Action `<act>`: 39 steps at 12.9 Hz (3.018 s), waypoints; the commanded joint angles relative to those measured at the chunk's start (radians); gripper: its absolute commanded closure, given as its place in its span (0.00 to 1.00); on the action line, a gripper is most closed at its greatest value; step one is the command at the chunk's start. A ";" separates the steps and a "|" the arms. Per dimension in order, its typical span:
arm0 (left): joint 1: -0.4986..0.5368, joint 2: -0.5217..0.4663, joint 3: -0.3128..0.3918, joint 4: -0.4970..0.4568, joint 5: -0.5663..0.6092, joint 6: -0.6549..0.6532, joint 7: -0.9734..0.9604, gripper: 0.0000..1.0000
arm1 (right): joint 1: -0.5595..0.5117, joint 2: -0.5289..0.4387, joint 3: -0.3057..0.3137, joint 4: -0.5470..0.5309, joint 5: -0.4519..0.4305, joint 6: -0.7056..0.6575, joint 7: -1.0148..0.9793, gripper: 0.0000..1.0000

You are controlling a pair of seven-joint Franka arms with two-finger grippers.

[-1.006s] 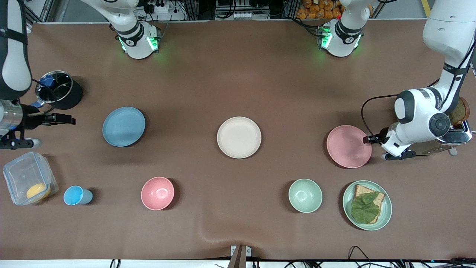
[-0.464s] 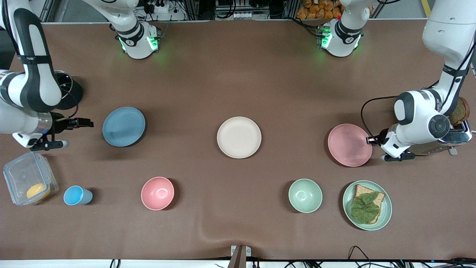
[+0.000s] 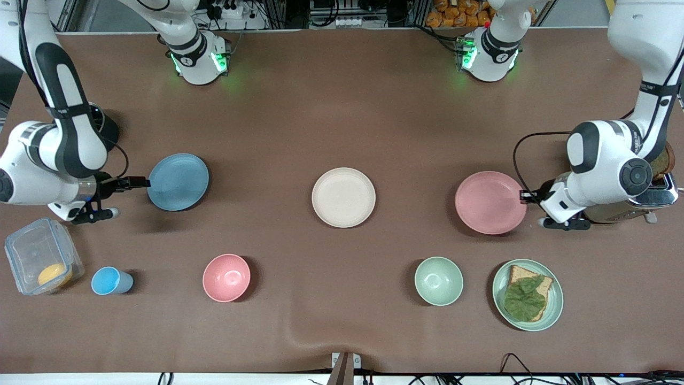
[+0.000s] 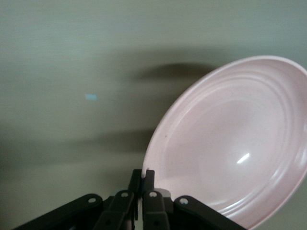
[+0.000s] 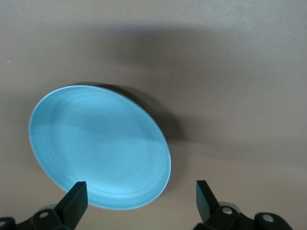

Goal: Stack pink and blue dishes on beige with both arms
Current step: 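Carry the pink plate onto the beige plate while the right gripper grasps the blue plate, then release the pink plate with the left gripper while the right gripper lifts the blue plate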

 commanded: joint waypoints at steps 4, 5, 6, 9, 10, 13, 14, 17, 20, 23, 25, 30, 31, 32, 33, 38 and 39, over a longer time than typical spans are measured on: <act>-0.028 -0.014 -0.192 0.036 -0.197 -0.039 -0.103 1.00 | -0.046 0.106 0.016 0.006 0.033 0.055 -0.090 0.00; -0.071 -0.001 -0.203 0.060 -0.194 -0.038 -0.163 1.00 | -0.047 0.110 0.016 0.006 0.037 0.055 -0.093 0.00; -0.133 0.010 -0.202 0.080 -0.189 -0.038 -0.239 1.00 | -0.046 0.115 0.016 0.006 0.039 0.055 -0.095 0.00; -0.250 0.071 -0.198 0.107 -0.165 0.040 -0.433 1.00 | -0.041 0.130 0.017 0.006 0.042 0.054 -0.095 0.00; -0.272 0.094 -0.198 0.107 -0.165 0.074 -0.465 1.00 | -0.043 0.132 0.019 0.006 0.043 0.052 -0.095 0.08; -0.345 0.148 -0.194 0.108 -0.160 0.166 -0.541 1.00 | -0.037 0.136 0.019 0.006 0.043 0.037 -0.097 0.55; -0.352 0.165 -0.194 0.111 -0.151 0.191 -0.544 1.00 | -0.037 0.138 0.019 0.009 0.043 0.034 -0.098 0.72; -0.390 0.223 -0.194 0.142 -0.151 0.255 -0.561 1.00 | -0.035 0.139 0.019 0.014 0.042 0.032 -0.098 1.00; -0.439 0.257 -0.185 0.162 -0.149 0.281 -0.601 1.00 | -0.017 0.139 0.019 0.024 0.042 0.022 -0.097 1.00; -0.506 0.285 -0.125 0.174 -0.146 0.324 -0.601 1.00 | -0.003 0.146 0.019 0.121 0.042 -0.119 -0.083 1.00; -0.530 0.292 -0.106 0.174 -0.146 0.329 -0.601 1.00 | 0.003 0.147 0.019 0.161 0.042 -0.169 -0.074 1.00; -0.536 0.312 -0.105 0.171 -0.145 0.340 -0.610 1.00 | 0.032 0.150 0.019 0.250 0.045 -0.248 -0.037 1.00; -0.536 0.318 -0.105 0.173 -0.145 0.340 -0.610 1.00 | 0.037 0.150 0.020 0.267 0.045 -0.268 -0.011 1.00; -0.536 0.325 -0.105 0.176 -0.146 0.340 -0.611 1.00 | 0.048 0.150 0.020 0.287 0.045 -0.308 0.009 1.00; -0.536 0.326 -0.105 0.176 -0.146 0.340 -0.614 1.00 | 0.057 0.150 0.020 0.302 0.045 -0.327 0.029 1.00; -0.545 0.337 -0.105 0.193 -0.146 0.340 -0.622 1.00 | 0.143 0.149 0.022 0.365 0.091 -0.394 0.196 1.00; -0.548 0.342 -0.105 0.203 -0.145 0.340 -0.622 1.00 | 0.161 0.149 0.022 0.371 0.092 -0.396 0.224 1.00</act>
